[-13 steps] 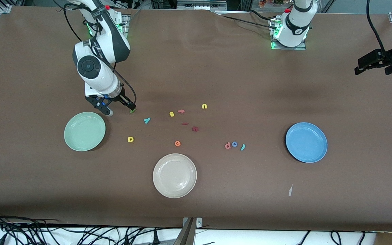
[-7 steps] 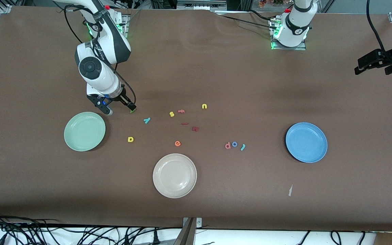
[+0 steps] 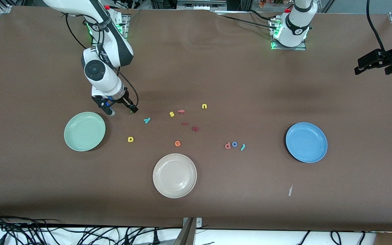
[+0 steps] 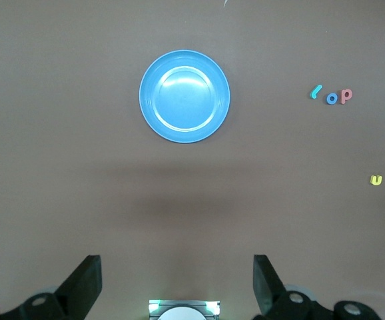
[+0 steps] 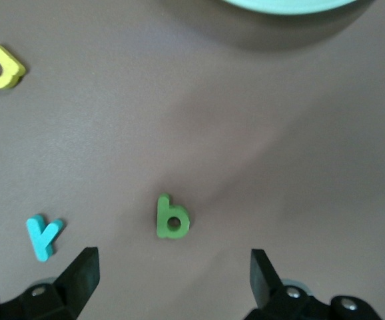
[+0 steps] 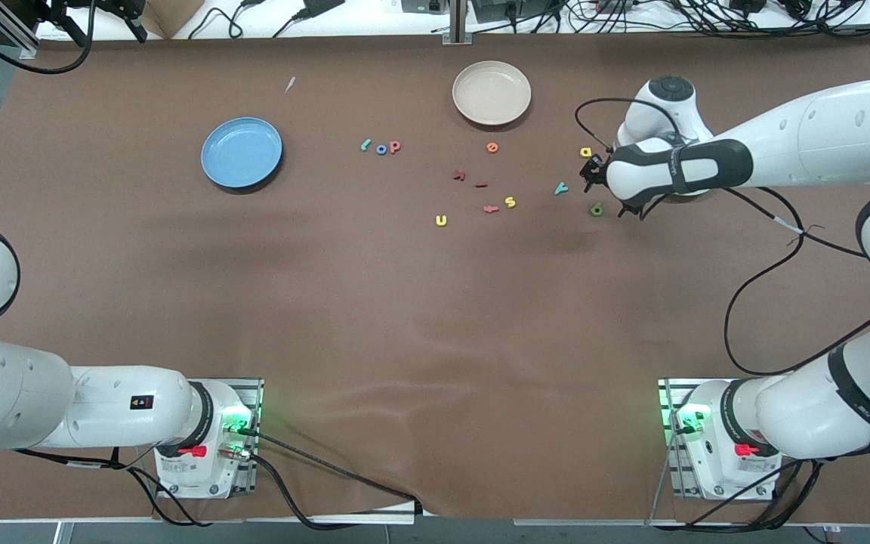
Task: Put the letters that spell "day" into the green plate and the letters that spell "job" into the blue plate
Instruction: 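Move the right gripper over the green letter b, then lower the right gripper and close it on the green b, then carry the green b onto the green plate and open the right gripper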
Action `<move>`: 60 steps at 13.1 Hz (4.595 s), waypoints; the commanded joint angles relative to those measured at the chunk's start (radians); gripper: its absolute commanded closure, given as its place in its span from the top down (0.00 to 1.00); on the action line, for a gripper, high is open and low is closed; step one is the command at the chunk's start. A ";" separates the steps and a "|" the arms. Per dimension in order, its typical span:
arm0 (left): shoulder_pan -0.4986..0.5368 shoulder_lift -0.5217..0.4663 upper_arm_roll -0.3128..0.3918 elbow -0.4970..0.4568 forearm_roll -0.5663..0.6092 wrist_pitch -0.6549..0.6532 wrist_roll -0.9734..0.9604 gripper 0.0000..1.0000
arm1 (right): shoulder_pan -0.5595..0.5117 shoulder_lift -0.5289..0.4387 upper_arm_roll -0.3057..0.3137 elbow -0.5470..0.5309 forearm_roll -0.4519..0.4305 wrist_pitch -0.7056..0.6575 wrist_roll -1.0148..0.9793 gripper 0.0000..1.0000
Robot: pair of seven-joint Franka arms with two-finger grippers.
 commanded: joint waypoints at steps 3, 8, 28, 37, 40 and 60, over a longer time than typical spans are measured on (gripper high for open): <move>0.003 0.007 -0.007 0.026 -0.022 -0.022 -0.007 1.00 | -0.011 0.048 0.004 -0.009 0.016 0.098 -0.001 1.00; 0.000 0.008 -0.008 0.028 -0.022 -0.022 -0.007 1.00 | -0.011 0.081 0.004 -0.014 0.016 0.136 0.007 0.98; -0.004 0.008 -0.007 0.026 -0.018 -0.022 -0.007 1.00 | -0.011 0.095 0.004 -0.020 0.015 0.133 -0.010 0.46; 0.022 0.011 0.004 0.023 -0.004 -0.022 -0.003 1.00 | -0.011 0.078 0.004 -0.015 0.015 0.124 -0.011 0.12; 0.028 0.013 0.006 0.021 0.004 -0.032 -0.003 1.00 | -0.011 0.028 0.004 0.037 0.008 -0.025 -0.024 0.09; -0.263 0.389 -0.002 0.015 -0.004 0.515 -0.006 1.00 | -0.100 0.086 -0.220 0.307 0.007 -0.344 -0.640 0.10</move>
